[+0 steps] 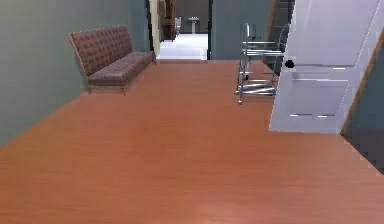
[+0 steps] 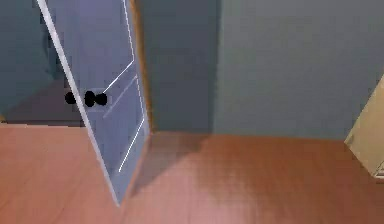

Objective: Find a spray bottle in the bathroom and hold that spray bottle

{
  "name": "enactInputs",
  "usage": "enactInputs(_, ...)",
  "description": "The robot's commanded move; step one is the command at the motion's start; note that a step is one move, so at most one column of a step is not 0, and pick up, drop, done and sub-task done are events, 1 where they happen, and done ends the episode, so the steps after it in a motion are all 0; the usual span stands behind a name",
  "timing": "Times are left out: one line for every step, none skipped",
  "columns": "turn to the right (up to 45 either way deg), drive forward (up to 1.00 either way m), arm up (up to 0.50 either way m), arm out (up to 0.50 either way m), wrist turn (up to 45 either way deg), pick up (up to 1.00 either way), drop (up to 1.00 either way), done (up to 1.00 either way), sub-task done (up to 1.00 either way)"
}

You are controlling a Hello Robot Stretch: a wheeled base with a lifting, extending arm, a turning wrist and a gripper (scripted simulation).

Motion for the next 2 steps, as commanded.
enactInputs(0.0,1.00,0.00,0.00,0.0,0.00,0.00,0.00,0.00)
enactInputs(0.0,1.00,0.00,0.00,0.0,0.00,0.00,0.00,0.00)
